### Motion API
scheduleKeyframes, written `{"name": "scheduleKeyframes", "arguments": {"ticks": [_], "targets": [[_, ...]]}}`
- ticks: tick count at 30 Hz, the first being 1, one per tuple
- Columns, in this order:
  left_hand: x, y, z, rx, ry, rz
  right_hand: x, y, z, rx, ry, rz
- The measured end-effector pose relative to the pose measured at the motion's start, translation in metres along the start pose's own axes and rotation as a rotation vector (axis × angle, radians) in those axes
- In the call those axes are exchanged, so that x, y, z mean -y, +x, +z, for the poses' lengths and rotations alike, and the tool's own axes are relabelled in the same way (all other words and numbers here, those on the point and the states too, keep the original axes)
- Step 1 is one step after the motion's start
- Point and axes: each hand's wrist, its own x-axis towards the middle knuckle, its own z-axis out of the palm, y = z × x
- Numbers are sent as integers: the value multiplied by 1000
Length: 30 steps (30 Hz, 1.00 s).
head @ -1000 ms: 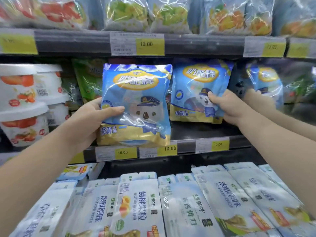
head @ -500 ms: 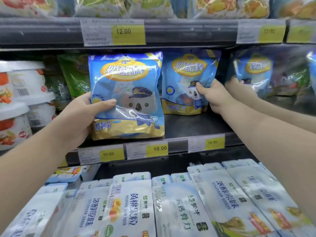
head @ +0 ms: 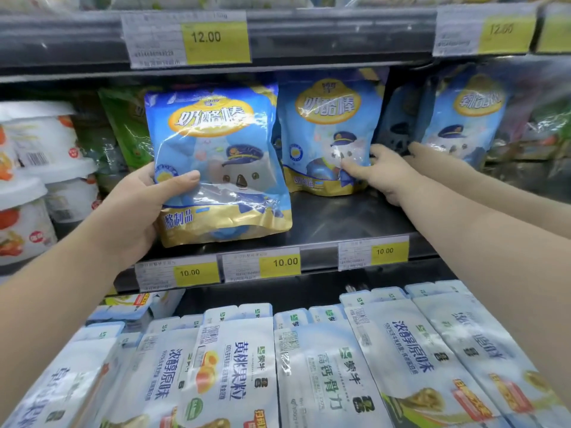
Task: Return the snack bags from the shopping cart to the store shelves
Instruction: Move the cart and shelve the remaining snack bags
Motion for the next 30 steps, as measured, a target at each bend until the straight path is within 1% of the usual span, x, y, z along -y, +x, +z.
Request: {"name": "scheduleKeyframes", "arguments": {"ticks": [3, 5, 12, 21, 30], "targets": [[-1, -4, -3, -14, -5, 8, 0, -7, 0, 15, -124, 8], [-3, -7, -5, -10, 3, 6, 2, -9, 2, -2, -159, 32], [-12, -15, -9, 12, 42, -3, 7, -7, 13, -67, -425, 53], [-9, -16, -13, -1, 12, -5, 6, -4, 7, -177, -531, 144], [-12, -16, -1, 11, 44, -11, 11, -14, 6, -102, -531, 147]]}}
